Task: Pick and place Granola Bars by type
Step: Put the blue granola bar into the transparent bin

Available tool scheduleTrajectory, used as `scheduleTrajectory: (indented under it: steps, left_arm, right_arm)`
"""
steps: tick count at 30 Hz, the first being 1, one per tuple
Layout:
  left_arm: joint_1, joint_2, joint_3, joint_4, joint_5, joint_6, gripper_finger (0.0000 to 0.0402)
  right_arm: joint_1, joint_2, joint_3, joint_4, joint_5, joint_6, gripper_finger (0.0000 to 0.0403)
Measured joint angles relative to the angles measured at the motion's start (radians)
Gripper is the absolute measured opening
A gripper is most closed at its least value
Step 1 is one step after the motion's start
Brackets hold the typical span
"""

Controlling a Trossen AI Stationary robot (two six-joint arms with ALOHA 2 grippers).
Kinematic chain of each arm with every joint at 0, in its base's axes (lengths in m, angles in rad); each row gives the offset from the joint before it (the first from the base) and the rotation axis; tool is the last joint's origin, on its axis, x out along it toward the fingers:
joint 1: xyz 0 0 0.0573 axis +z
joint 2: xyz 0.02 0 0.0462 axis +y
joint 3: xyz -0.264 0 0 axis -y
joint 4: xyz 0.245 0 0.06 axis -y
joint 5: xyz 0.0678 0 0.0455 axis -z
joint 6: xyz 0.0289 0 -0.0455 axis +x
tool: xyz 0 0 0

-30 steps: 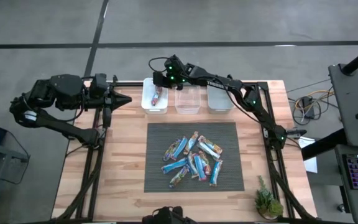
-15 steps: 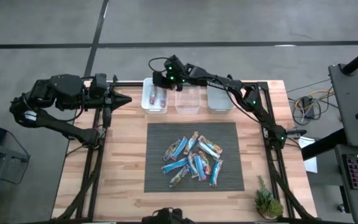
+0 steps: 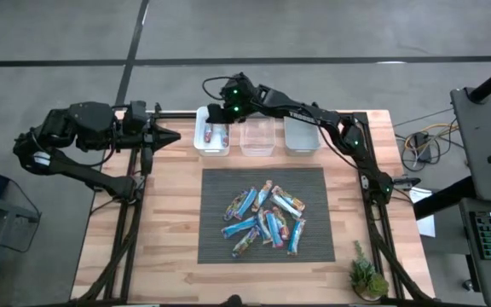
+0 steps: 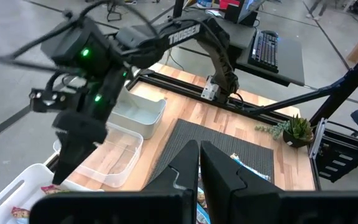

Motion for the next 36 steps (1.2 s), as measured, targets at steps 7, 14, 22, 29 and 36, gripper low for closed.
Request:
scheduleTrajectory:
  steps: [7,14,22,29,36]
  left_arm:
    - [0.0,0.0,0.0,0.0,0.0,0.001,0.0]
    - [0.0,0.004,0.0,-0.001,0.0,0.002,0.0]
    - [0.0,0.019,0.0,-0.002,0.0,0.002,0.0]
    - [0.0,0.045,0.0,-0.002,0.0,0.002,0.0]
    - [0.0,0.07,0.0,0.0,0.0,0.0,0.0]
  right_arm:
    - [0.034,-0.083,0.0,-0.016,0.004,-0.114,0.0071]
    - [0.075,-0.158,0.0,-0.084,-0.001,-0.26,0.0038]
    - [0.131,-0.252,0.0,-0.274,-0.001,-0.456,0.0013]
    - [0.186,-0.348,0.0,-0.412,0.005,-0.617,0.0008]
    - [0.244,-0.431,0.0,-0.509,0.06,-0.738,0.0008]
